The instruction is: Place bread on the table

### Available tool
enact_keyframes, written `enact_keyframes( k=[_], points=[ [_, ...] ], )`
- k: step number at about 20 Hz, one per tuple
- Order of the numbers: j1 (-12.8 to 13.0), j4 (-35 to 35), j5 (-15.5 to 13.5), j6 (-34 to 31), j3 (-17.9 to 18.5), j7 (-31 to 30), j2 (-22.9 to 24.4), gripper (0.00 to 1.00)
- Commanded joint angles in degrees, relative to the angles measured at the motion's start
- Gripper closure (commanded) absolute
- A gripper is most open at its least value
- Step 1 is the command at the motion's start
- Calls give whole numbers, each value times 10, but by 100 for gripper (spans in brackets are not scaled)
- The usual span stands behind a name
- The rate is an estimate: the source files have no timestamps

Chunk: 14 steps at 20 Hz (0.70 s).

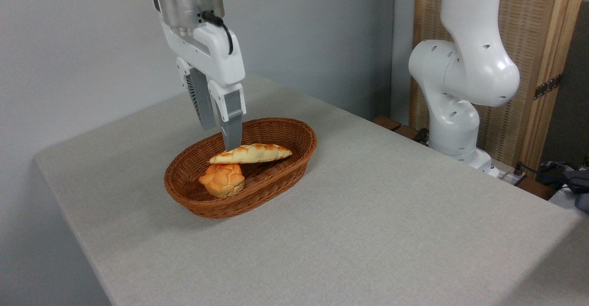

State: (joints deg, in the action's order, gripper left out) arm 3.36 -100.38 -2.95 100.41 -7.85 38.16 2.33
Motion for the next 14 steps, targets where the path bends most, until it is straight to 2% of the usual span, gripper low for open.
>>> enact_keyframes(
  k=[1,3,5,8,14],
  points=[
    [0,-67,-10,57,-39,1,17,0],
    [0,-88,-24,66,-66,-34,14,0],
    [0,-107,-24,59,-89,-62,15,0],
    [0,-128,-24,58,-96,-63,15,0],
    [1,-174,-2,84,-106,-54,13,0]
  ],
)
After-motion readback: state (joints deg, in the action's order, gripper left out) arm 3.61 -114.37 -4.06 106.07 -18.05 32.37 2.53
